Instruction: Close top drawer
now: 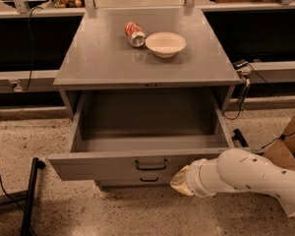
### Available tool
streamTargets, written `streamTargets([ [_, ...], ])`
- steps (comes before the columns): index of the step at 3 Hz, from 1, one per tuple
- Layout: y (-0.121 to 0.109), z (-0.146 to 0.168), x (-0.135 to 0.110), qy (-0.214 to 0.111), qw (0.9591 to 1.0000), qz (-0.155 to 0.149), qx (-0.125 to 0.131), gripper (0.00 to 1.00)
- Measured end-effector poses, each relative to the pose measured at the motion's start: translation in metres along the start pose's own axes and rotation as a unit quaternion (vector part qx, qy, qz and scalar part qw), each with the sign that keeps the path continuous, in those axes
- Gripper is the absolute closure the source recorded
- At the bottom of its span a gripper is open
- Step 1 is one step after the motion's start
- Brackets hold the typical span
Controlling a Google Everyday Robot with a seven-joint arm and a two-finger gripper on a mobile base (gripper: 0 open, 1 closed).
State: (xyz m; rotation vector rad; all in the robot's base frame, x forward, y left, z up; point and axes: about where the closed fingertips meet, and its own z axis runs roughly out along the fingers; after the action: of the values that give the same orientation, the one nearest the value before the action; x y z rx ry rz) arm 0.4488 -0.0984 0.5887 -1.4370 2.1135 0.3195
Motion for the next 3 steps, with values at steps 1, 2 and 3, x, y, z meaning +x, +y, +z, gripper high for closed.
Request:
streamTargets([
  [1,0.001,-0.001,-0.002,0.005,0.9999,-0.011,0.004,1.00],
  [2,-0.011,-0.001,-0.018,0.008,0.9983,-0.053,0.024,1.00],
  [3,-0.032,0.007,-0.032,0.006,0.9955,-0.087,0.037,1.00],
])
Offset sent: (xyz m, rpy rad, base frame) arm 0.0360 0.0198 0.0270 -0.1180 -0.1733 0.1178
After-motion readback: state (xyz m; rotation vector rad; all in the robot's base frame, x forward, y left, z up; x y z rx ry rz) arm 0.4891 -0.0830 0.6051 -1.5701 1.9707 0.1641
